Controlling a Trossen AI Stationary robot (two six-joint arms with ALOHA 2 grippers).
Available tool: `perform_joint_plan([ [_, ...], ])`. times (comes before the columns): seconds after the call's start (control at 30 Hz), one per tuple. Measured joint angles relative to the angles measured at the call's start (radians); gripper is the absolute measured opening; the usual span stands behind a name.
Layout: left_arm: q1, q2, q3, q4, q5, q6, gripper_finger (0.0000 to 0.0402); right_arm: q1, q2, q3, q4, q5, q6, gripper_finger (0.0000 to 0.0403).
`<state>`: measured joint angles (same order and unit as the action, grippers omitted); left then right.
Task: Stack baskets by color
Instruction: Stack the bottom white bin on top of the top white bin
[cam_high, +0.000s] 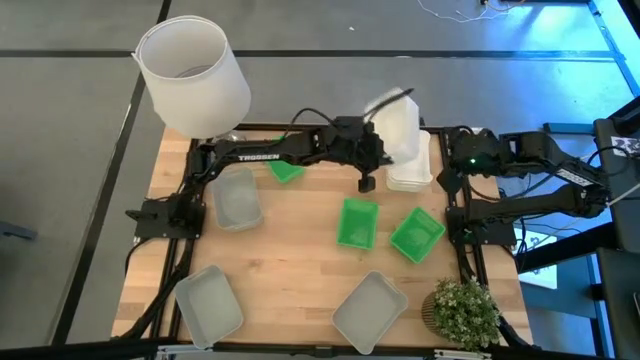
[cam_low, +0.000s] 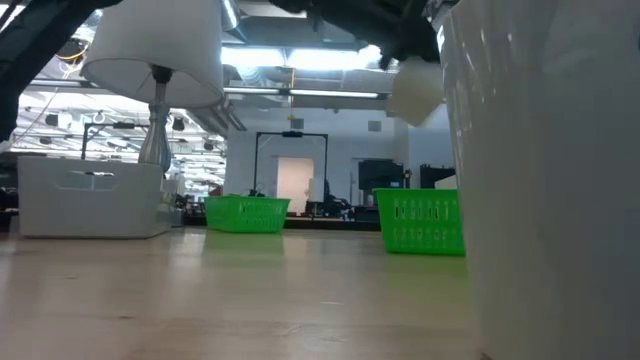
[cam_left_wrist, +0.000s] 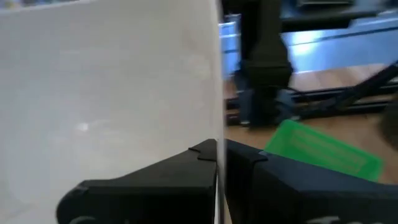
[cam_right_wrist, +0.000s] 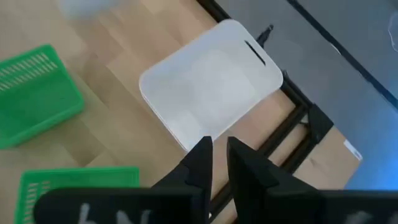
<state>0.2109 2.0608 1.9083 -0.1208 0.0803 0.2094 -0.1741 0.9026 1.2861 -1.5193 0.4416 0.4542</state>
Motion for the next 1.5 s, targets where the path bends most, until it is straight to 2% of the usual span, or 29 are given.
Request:
perform_joint_plan([
  [0.13,0.007,-0.063,0.001,-0.100,-0.087,0.051,0.0000,0.000,0.030,0.000,0.004,-0.042,0.043,0.0048],
  [0.33,0.012,-0.158,0.000,-0.239,-0.126,0.064,0.0000,-0.001,0.107,0.000,0.013,-0.046,0.113,0.0048],
  [0.5,-0.003,-0.230,0.001,-0.334,-0.173,0.066,0.0000,-0.008,0.196,0.000,0.036,-0.044,0.110,0.0048],
  [0.6,-0.014,-0.272,0.001,-0.376,-0.184,0.067,0.0000,-0.043,0.253,0.000,0.063,-0.069,0.058,0.0048],
  [0.7,-0.028,-0.312,0.001,-0.418,-0.209,0.066,0.0000,-0.093,0.309,-0.012,0.145,-0.151,-0.065,0.0048],
  [0.9,-0.066,-0.359,0.001,-0.452,-0.273,0.089,0.0000,-0.213,0.364,-0.145,0.348,-0.264,-0.255,0.0048],
  [1.23,-0.084,-0.376,0.000,-0.517,-0.303,0.088,0.0000,-0.340,0.463,-0.312,0.604,-0.280,-0.377,0.0048],
  [1.37,-0.084,-0.376,0.000,-0.556,-0.307,0.081,0.0000,-0.354,0.522,-0.341,0.684,-0.287,-0.411,0.0048],
  [1.5,-0.084,-0.376,0.000,-0.556,-0.308,0.081,0.0000,-0.354,0.571,-0.341,0.771,-0.349,-0.462,0.0048],
])
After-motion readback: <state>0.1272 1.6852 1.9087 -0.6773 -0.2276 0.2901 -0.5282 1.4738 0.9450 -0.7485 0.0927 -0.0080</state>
